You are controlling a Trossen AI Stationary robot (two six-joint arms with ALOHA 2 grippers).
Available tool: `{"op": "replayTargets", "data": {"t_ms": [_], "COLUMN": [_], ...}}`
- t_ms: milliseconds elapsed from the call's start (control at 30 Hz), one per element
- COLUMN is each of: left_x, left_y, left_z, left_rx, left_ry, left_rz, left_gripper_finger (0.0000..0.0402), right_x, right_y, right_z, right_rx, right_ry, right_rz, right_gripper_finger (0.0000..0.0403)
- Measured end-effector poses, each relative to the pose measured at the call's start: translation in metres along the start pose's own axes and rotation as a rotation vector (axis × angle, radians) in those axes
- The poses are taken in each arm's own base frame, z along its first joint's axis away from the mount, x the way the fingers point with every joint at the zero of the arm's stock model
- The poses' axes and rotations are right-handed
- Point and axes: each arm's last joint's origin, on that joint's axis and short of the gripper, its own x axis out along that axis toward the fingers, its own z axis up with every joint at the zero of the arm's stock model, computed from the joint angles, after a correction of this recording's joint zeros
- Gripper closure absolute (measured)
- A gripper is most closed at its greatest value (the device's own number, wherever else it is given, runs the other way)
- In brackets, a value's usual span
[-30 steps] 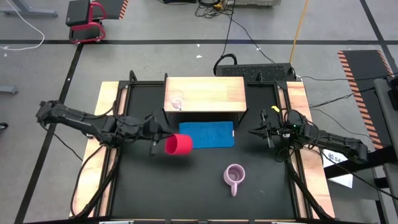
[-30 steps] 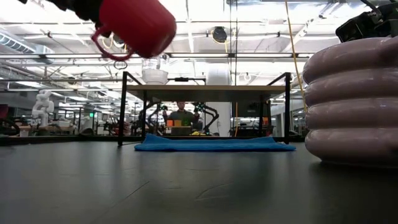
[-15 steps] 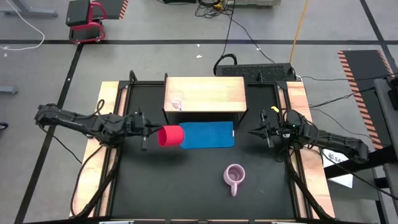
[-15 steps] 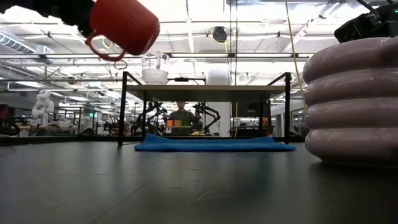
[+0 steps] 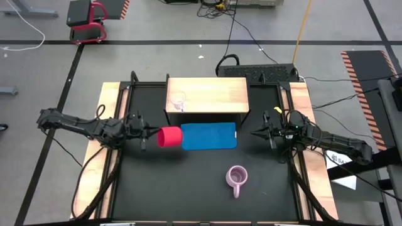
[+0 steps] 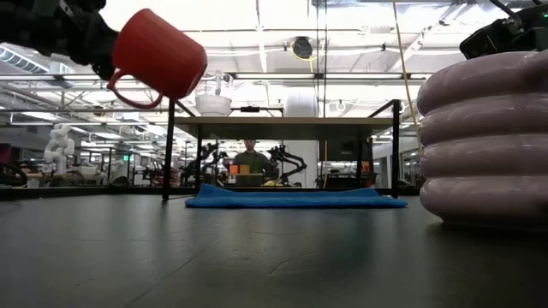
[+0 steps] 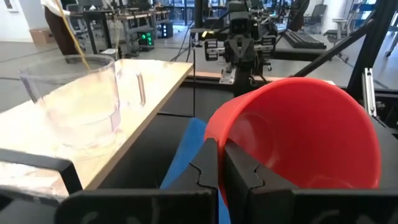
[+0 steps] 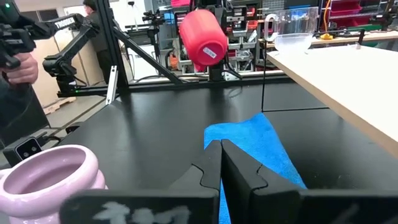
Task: Stack small to large cups/mugs on shelf
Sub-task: Put the red mug on the shelf
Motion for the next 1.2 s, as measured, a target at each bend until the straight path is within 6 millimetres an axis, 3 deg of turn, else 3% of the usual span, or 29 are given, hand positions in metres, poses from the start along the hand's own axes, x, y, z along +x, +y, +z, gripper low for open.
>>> {"op": "replayTargets", "data": {"t_ms": [533, 1200], "left_x": [0.002, 0.002], "left_y": [-0.001, 0.0], "left_z": [-0.008, -0.013], "left_rx": [-0.047, 0.056], "left_ry": [-0.063, -0.014], "left_rz": [-0.023, -0.003], "left_gripper_finger": [0.0398, 0.0398], "right_x": [0.0, 0.0], "right_y": [0.0, 0.0], "right_z": [0.0, 0.0], "right_rx": [-0.001, -0.001], "right_ry": [-0.002, -0.001], "right_rz": [-0.001, -0.004], "right_gripper_finger": [0.0403, 0.0403]}}
